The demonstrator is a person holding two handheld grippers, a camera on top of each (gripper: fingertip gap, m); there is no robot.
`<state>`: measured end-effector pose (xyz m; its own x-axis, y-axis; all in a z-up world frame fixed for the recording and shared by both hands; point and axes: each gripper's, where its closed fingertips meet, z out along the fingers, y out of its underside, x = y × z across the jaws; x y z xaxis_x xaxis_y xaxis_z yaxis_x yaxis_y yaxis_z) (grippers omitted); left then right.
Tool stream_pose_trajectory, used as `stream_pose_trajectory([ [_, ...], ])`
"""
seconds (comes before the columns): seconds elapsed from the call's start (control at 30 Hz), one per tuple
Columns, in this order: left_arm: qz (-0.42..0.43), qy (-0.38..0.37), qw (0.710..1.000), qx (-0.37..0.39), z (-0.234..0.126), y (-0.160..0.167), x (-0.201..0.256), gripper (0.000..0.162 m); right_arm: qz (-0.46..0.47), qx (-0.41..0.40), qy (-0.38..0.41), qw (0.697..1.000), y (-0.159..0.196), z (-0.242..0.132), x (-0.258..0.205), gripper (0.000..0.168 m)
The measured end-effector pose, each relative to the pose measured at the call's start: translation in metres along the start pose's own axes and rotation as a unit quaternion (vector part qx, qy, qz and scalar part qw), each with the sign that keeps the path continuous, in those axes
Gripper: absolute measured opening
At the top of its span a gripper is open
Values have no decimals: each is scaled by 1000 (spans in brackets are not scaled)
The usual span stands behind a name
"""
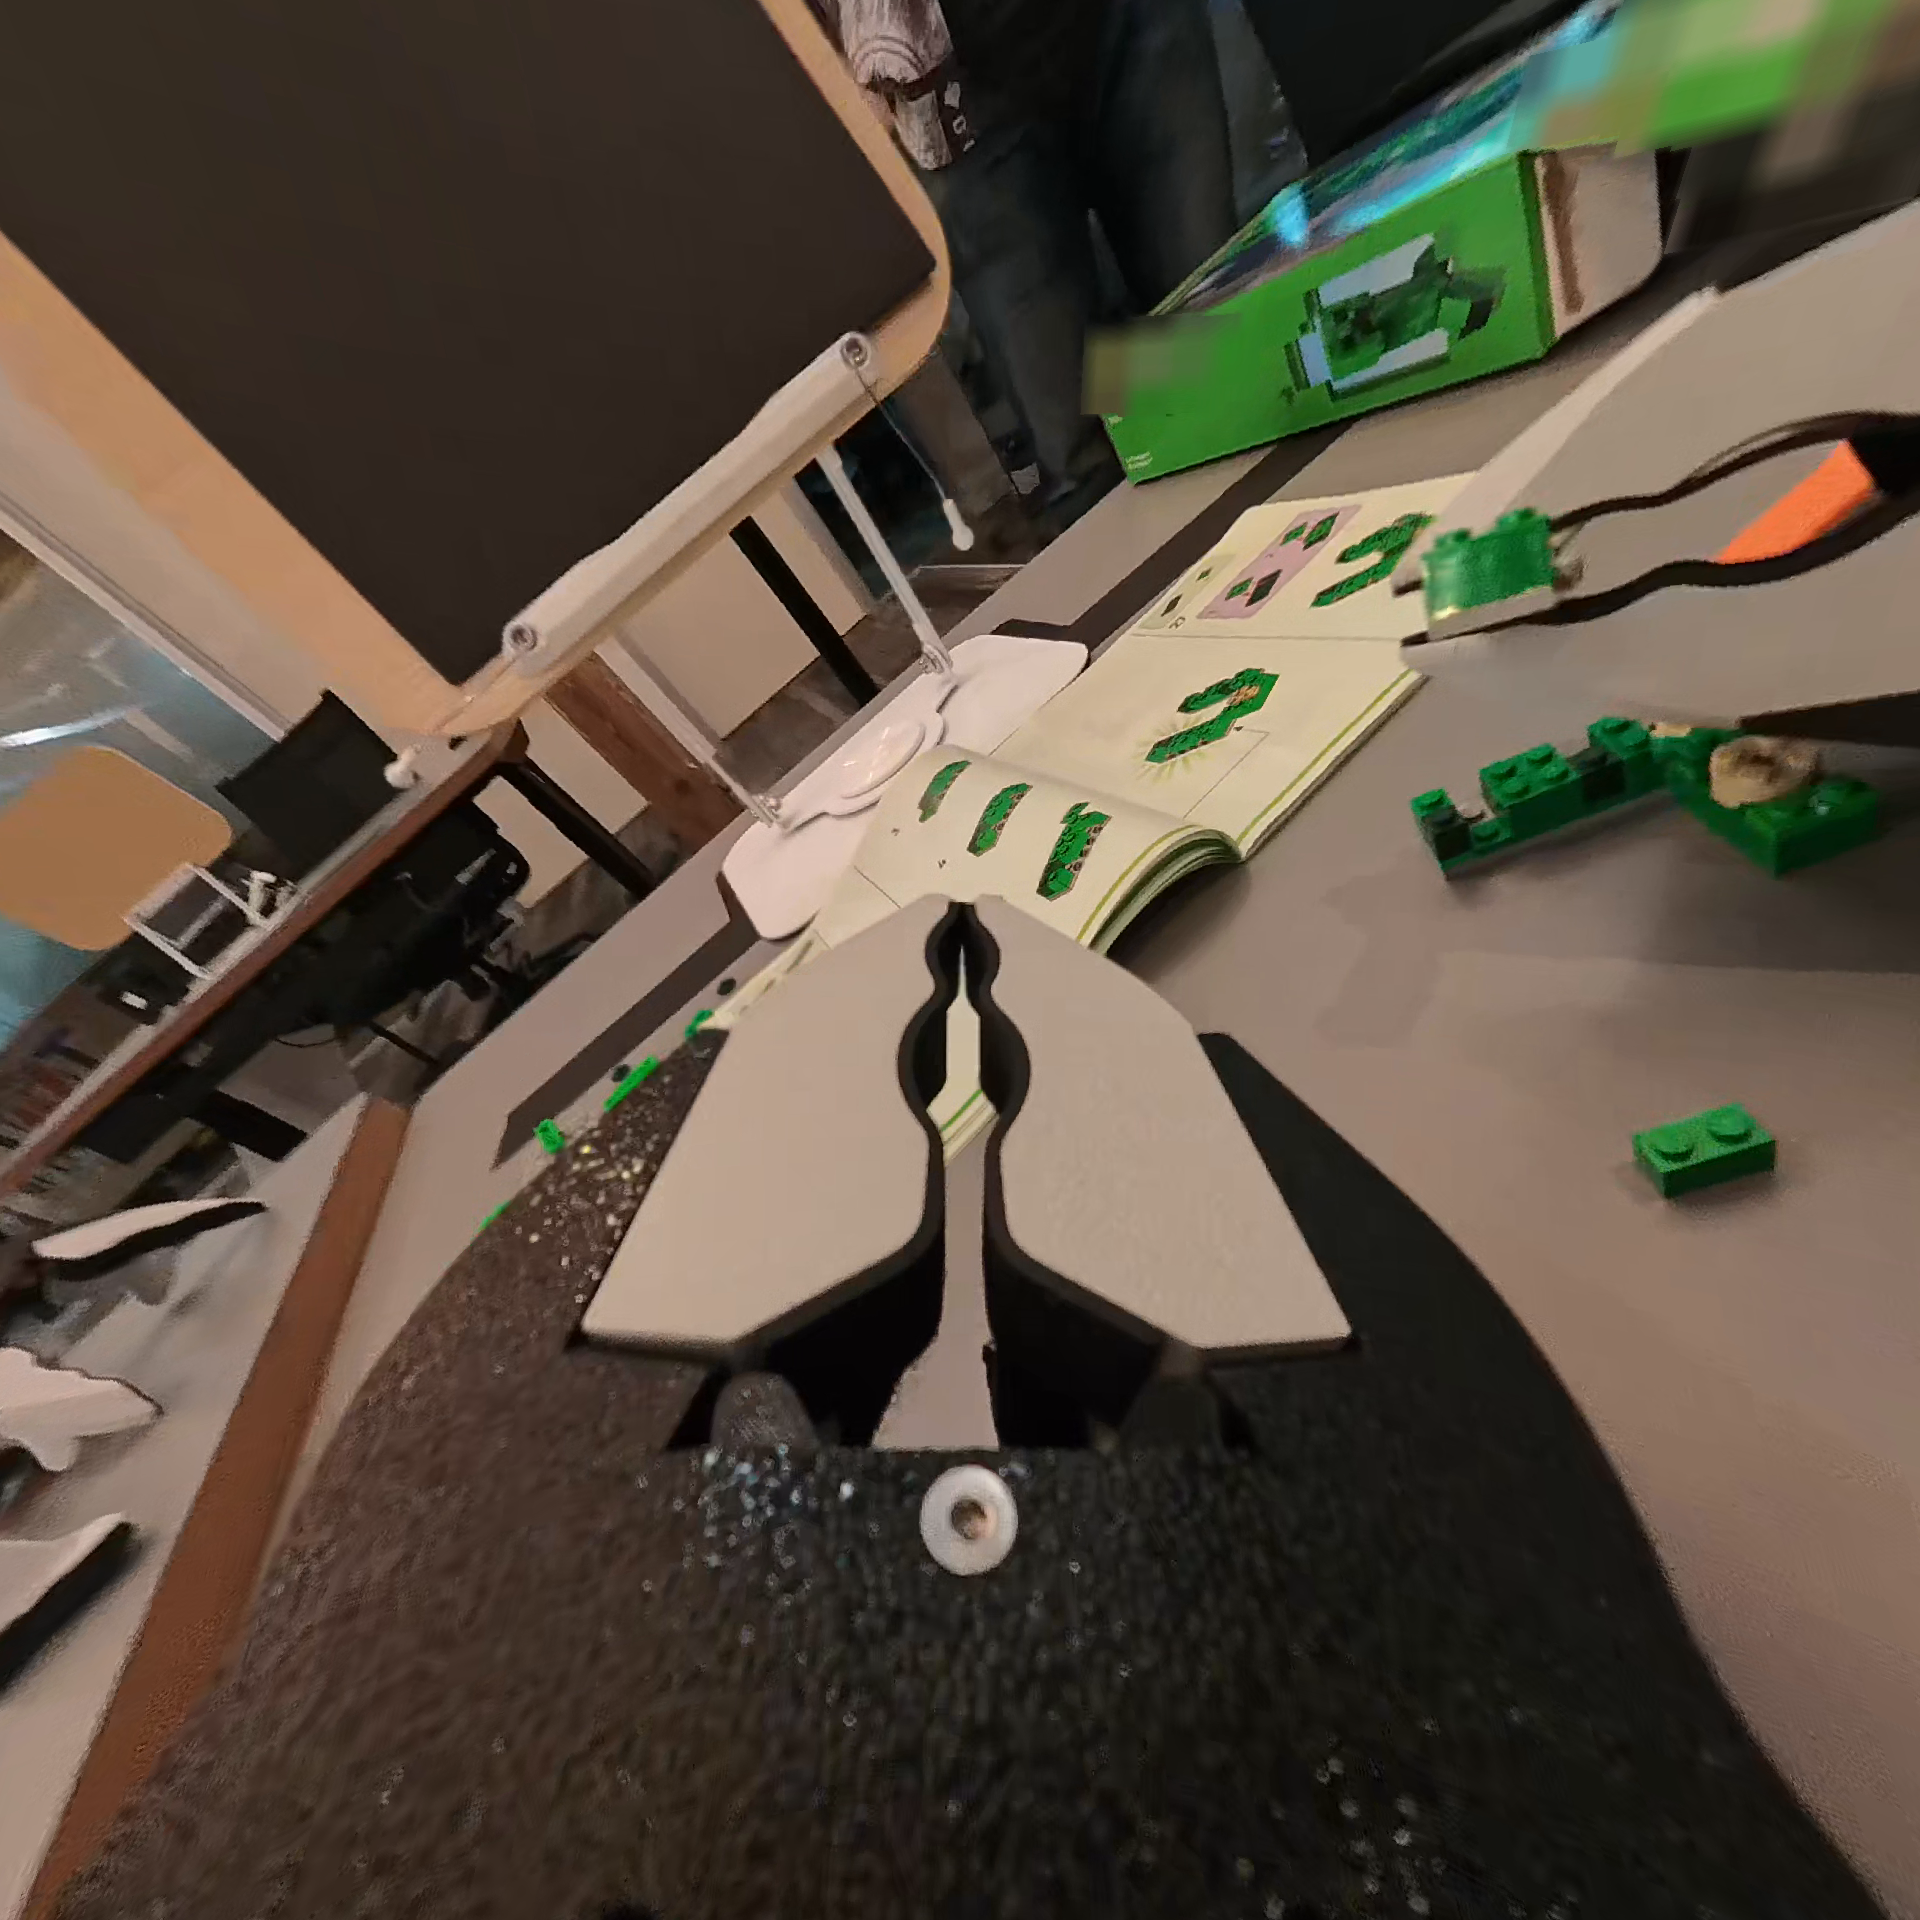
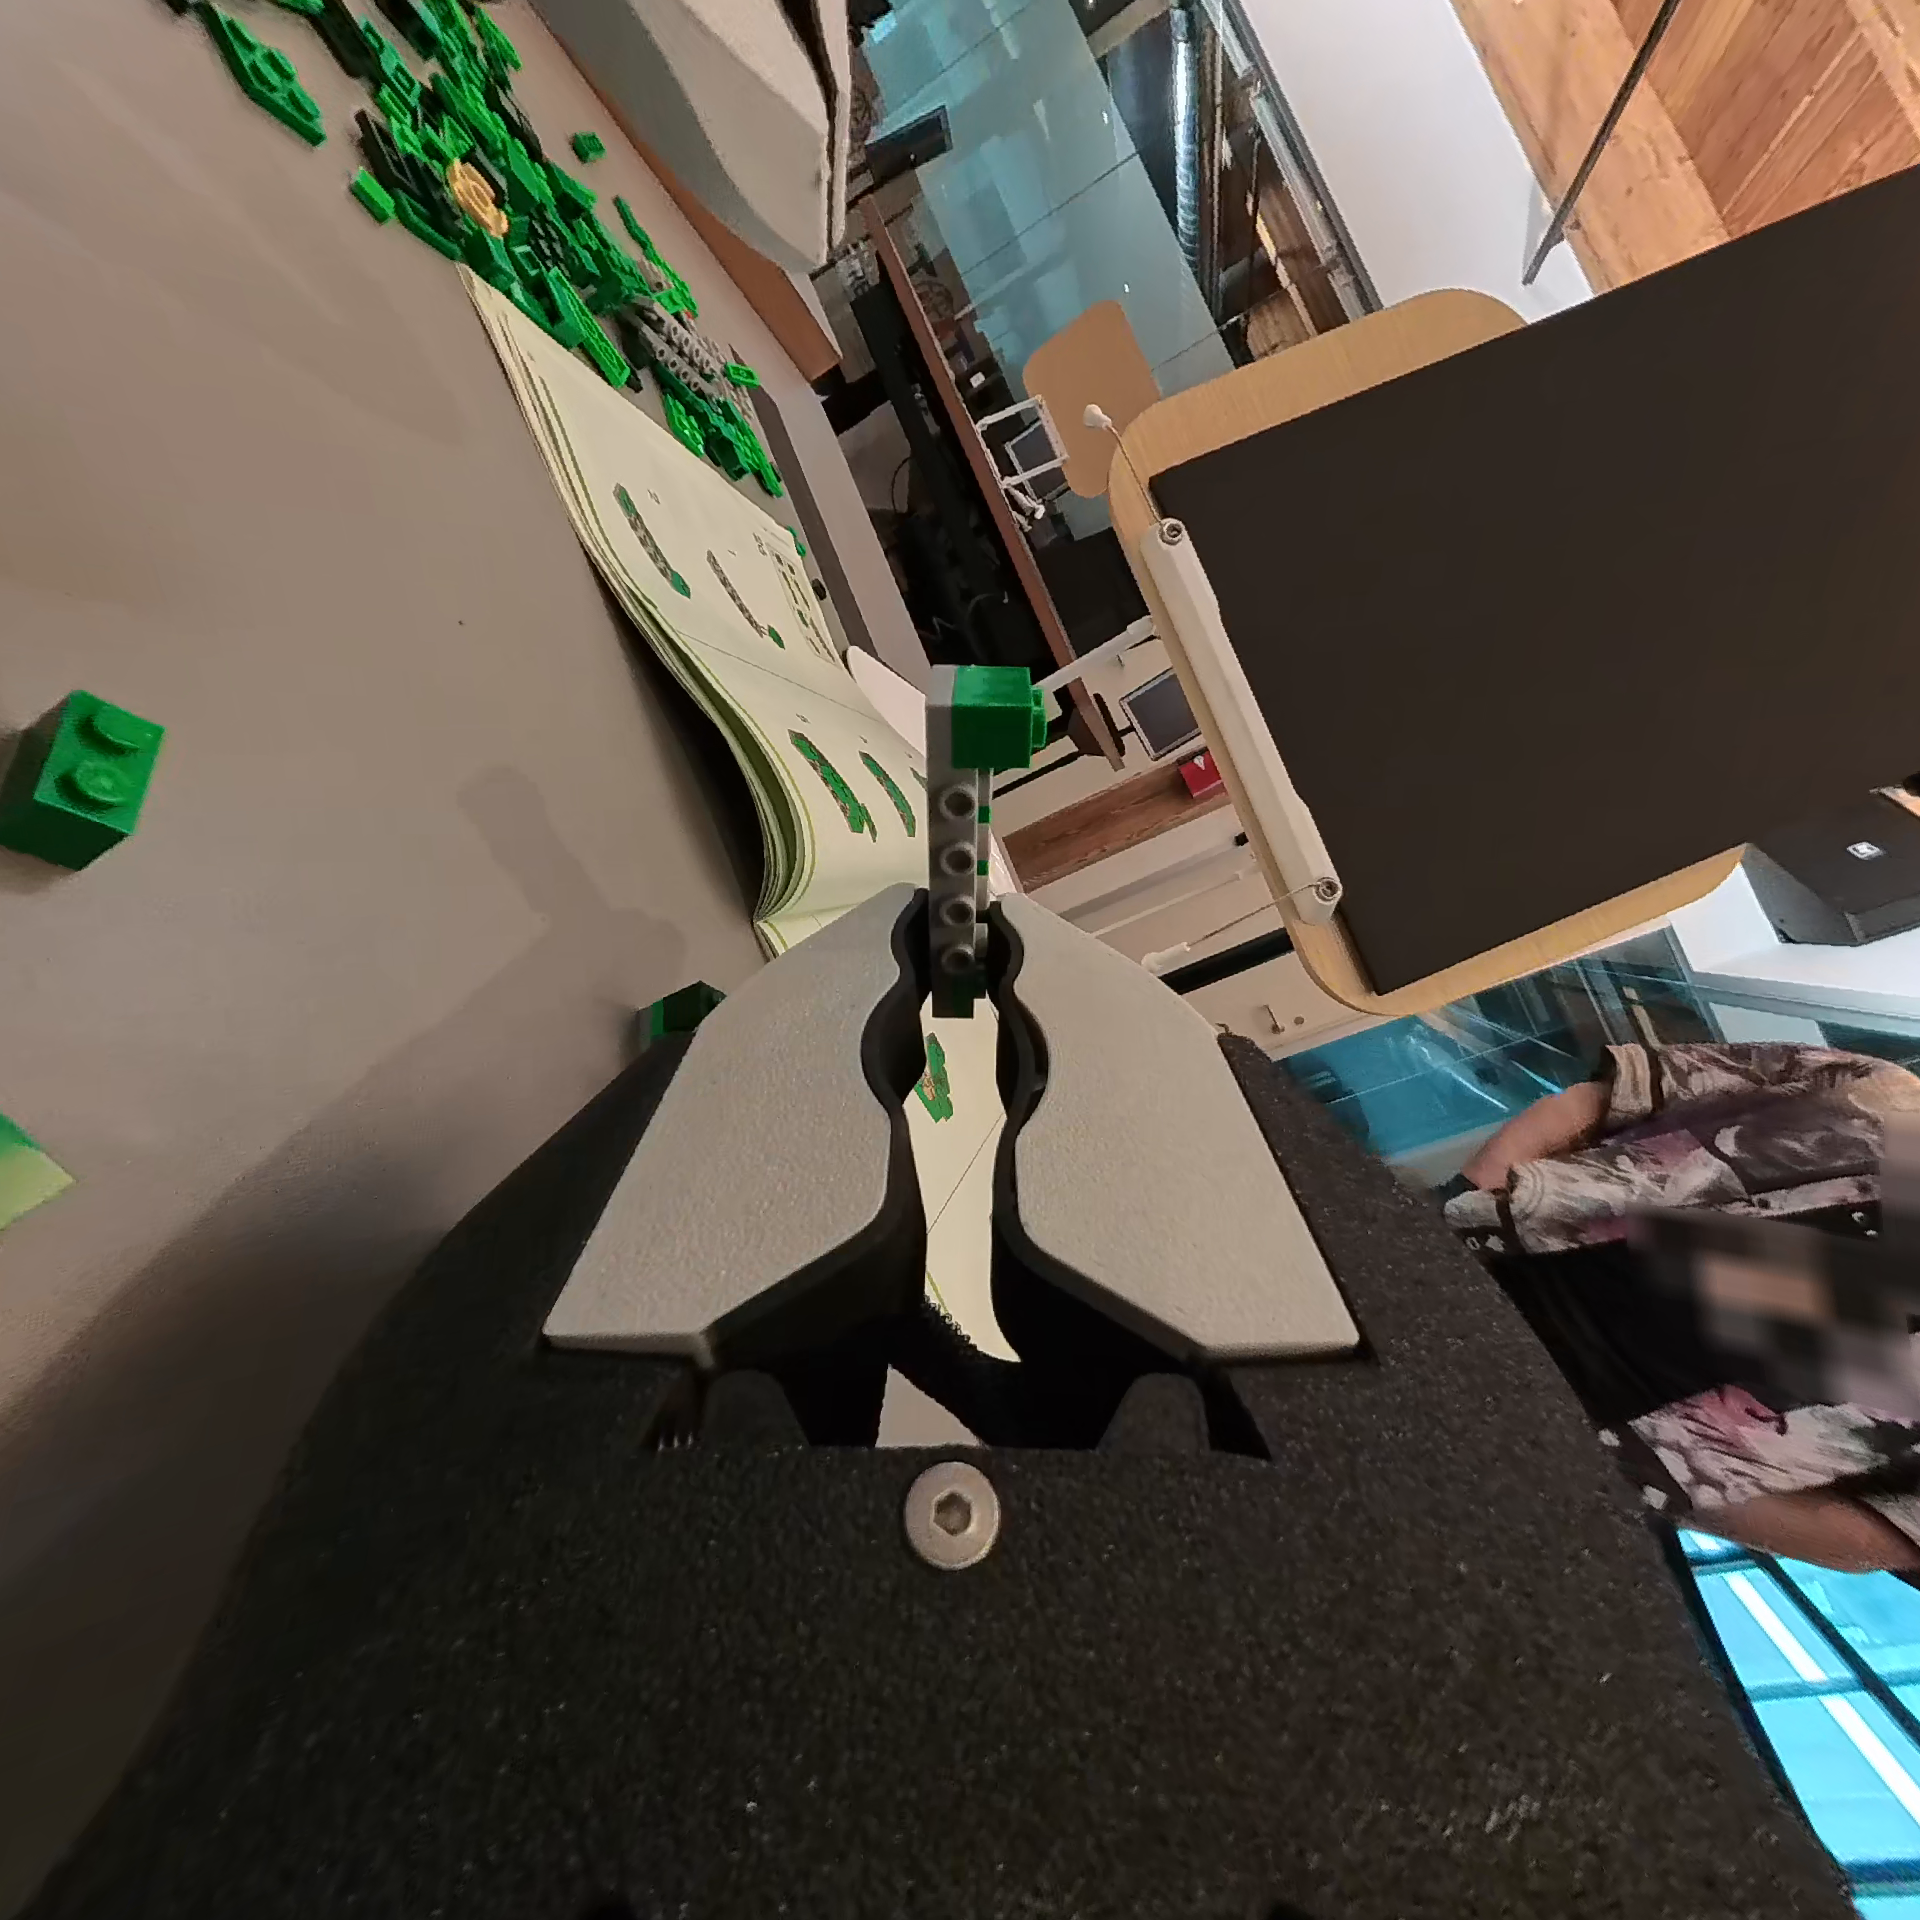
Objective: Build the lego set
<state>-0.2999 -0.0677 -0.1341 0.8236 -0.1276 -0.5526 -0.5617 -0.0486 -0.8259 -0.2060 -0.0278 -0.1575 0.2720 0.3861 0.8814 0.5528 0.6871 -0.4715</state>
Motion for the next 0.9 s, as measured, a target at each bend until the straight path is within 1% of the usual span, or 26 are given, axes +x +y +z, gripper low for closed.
stream_pose_trajectory([
  [0.07,28,-3,1000,-6,0,0,3,0,-1,1,-1,1000,0,0,-1,8],
  [0.13,30,4,999,-19,2,3,7,0,-5,1,-3,1000,-1,0,-2,8],
  [0.3,-47,34,997,-54,7,19,8,0,-5,-1,-1,1000,1,1,-1,8],
  [0.4,-37,17,999,-27,4,11,2,0,-6,-3,3,1000,1,1,0,8],
  [0.47,-58,34,998,-17,3,4,8,0,-10,-7,3,1000,2,2,-1,8],
  [0.53,-103,87,991,-12,5,-1,23,36,-14,-6,5,1000,1,1,0,8],
  [0.6,-129,144,981,9,5,-10,40,53,-16,-4,6,1000,0,1,0,8],
  [0.63,-142,168,975,29,3,-17,47,54,-18,-4,6,1000,0,2,-1,8],
  [0.7,-174,195,963,58,-1,-28,56,46,-31,-2,11,999,-2,1,-1,8],
  [0.73,-184,202,960,60,-1,-29,59,42,-39,0,12,999,-3,1,-1,8],
  [0.83,-188,230,954,41,1,-27,73,45,-67,9,15,998,-9,0,-4,8],
  [0.9,-191,249,949,42,0,-29,80,46,-81,17,16,996,-13,-1,-6,8],
])
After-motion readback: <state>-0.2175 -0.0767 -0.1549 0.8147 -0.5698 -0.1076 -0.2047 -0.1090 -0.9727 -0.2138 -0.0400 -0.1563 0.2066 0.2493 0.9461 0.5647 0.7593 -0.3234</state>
